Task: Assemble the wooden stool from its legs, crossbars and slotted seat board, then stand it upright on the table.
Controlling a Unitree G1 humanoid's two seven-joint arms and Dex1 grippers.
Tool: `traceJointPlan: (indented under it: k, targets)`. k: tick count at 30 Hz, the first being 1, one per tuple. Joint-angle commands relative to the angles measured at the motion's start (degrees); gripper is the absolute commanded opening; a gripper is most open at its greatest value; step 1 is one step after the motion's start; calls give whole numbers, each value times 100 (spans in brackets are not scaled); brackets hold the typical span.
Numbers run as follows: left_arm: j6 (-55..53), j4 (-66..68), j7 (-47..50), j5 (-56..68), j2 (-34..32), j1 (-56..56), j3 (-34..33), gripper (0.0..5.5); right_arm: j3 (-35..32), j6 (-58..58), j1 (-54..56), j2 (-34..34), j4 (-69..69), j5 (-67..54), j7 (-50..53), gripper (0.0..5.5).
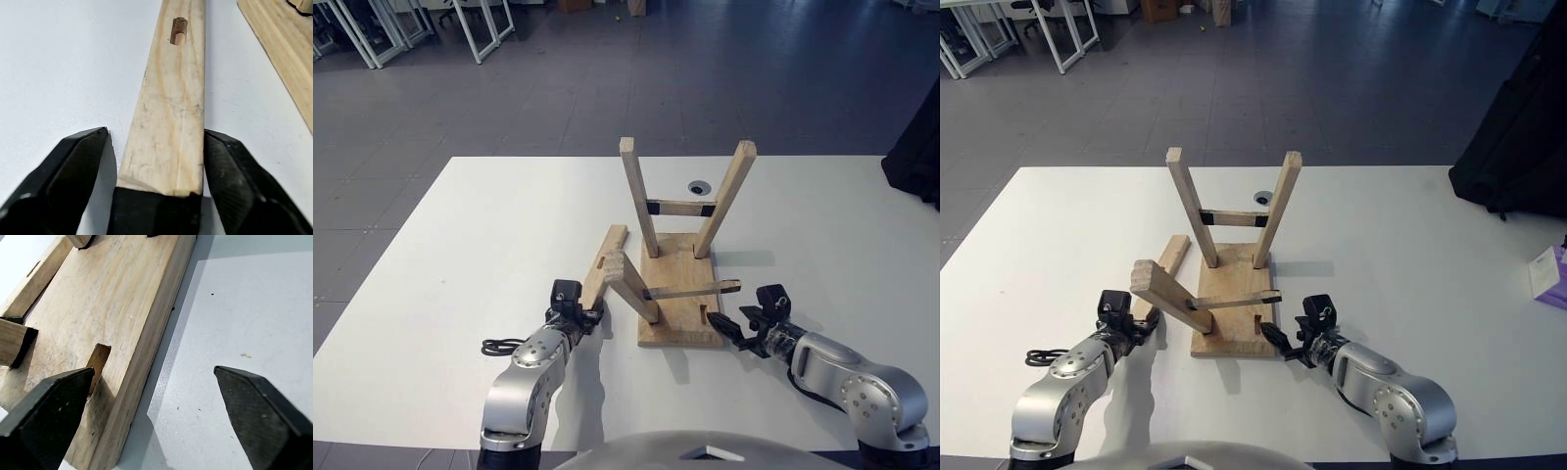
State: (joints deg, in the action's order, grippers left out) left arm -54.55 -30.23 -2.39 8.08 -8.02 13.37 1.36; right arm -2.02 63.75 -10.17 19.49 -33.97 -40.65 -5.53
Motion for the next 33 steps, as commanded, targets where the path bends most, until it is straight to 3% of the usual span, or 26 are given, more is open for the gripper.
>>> traceJointPlan:
  k: [1, 6, 9, 15, 18, 20, 22, 24, 25, 30, 33]
  targets:
    - [-151, 635, -103, 51, 43, 330, 9, 285, -11, 122, -38, -58, 13, 58, 22, 452]
    - [343, 1109, -224, 18, -12, 427, 57, 206, -209, 185, 181, 40, 92, 40, -43, 452]
    - [866, 1204, -422, 25, -127, 326, 32, 206, -461, 196, 419, 214, 249, 83, -134, 452]
    - [2253, 1243, -954, 705, -270, -481, -1094, 206, -1048, -76, 1439, 859, 719, 339, -395, 452]
    - [2712, 1292, -1771, 2460, -561, -1503, -2477, 205, -1655, 300, 2532, 973, 902, -584, -871, 452]
    - [2608, 1319, -2041, 3288, -723, -1838, -2946, 205, -1884, 547, 2955, 952, 1010, -1062, -1028, 452]
    - [1615, 1028, -2483, 5816, -1203, -2297, -3233, 205, -2228, 850, 3847, 763, 1427, -2553, -1034, 452]
    - [736, 994, -3093, 7640, -1737, -2741, -3130, 205, -2223, 826, 4646, 582, 1873, -4176, -868, 452]
    - [551, 1051, -3224, 7974, -1881, -2849, -3048, 205, -2133, 749, 4805, 581, 1994, -4617, -755, 452]
    - [-325, 1627, -3968, 8282, -2174, -3782, -2042, 205, -1456, 416, 5442, 501, 2538, -5924, -322, 452]
    - [-513, 1989, -4339, 8012, -2270, -4033, -1687, 205, -1003, 295, 5537, 484, 2501, -6091, -160, 452]
